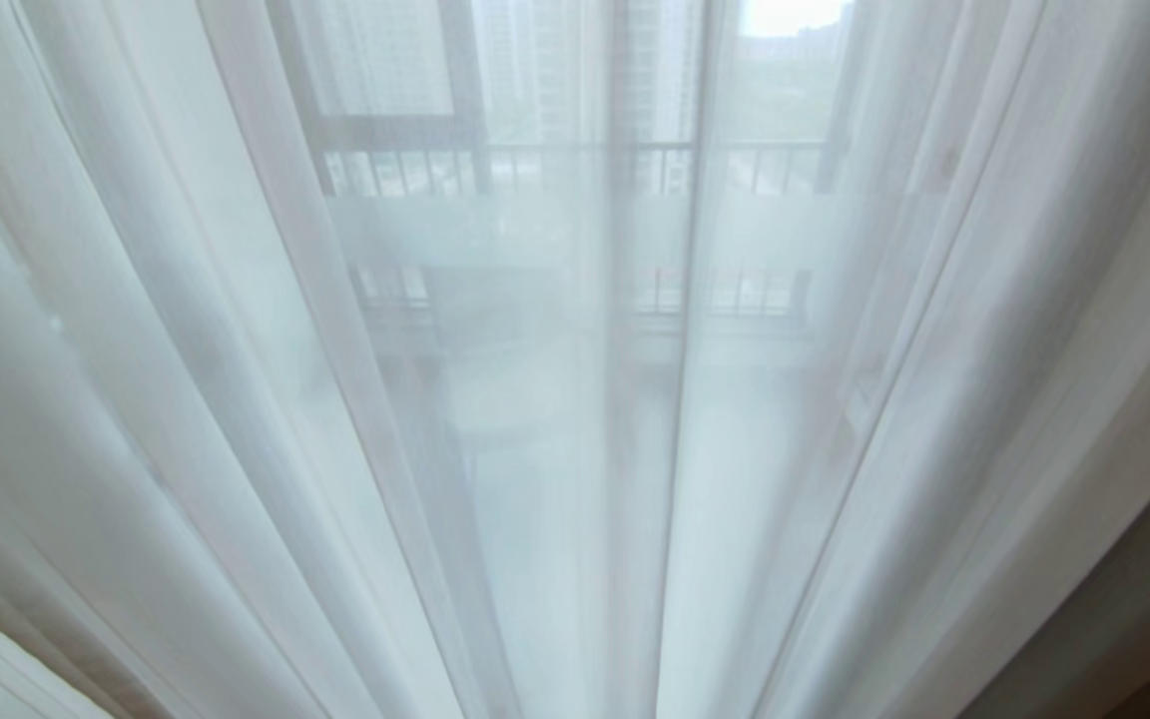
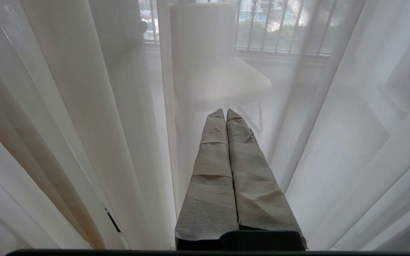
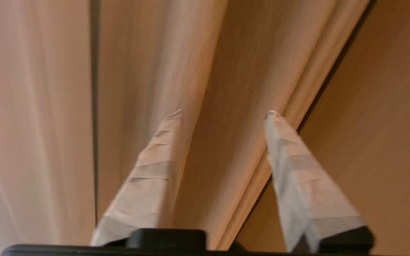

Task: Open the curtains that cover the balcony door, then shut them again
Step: Close the outer curtains on both sides

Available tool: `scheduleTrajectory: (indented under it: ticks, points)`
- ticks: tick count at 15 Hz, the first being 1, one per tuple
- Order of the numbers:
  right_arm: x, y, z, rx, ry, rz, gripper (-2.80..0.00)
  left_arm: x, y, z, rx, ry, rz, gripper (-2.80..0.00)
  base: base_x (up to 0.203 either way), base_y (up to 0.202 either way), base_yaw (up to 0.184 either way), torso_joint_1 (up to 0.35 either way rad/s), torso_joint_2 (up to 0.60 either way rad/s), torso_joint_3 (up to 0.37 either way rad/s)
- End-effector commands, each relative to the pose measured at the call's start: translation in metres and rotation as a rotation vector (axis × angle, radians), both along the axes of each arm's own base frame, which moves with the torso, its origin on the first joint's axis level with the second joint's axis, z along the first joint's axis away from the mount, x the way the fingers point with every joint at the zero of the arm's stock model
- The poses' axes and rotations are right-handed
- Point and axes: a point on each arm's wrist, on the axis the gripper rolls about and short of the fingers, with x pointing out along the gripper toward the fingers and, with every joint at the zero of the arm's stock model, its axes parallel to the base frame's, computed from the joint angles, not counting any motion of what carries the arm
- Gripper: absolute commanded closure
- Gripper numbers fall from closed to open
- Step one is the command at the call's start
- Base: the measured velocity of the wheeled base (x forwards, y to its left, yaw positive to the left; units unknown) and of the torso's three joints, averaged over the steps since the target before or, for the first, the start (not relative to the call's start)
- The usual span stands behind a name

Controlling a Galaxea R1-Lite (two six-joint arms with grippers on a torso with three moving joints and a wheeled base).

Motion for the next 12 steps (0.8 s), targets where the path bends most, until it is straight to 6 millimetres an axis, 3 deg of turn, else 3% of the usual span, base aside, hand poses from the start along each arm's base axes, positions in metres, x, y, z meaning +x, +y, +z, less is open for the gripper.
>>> scheduleTrajectory:
  ticks: [1,6,12]
  points:
    - [0.006,-0.009,0.011,0.021,-0.012,-0.032,-2.80,0.000,0.000,0.000,-0.001,-0.001,0.001,0.00,0.000,0.000,0.000,0.000,0.00,0.000]
    - [0.020,-0.032,0.055,0.026,-0.082,-0.086,-2.80,0.000,0.000,0.000,-0.001,-0.001,0.001,0.00,0.000,0.000,0.000,0.000,0.00,0.000]
    - [0.053,-0.076,0.097,0.059,-0.154,-0.066,-2.80,0.000,0.000,0.000,-0.001,-0.001,0.001,0.00,0.000,0.000,0.000,0.000,0.00,0.000]
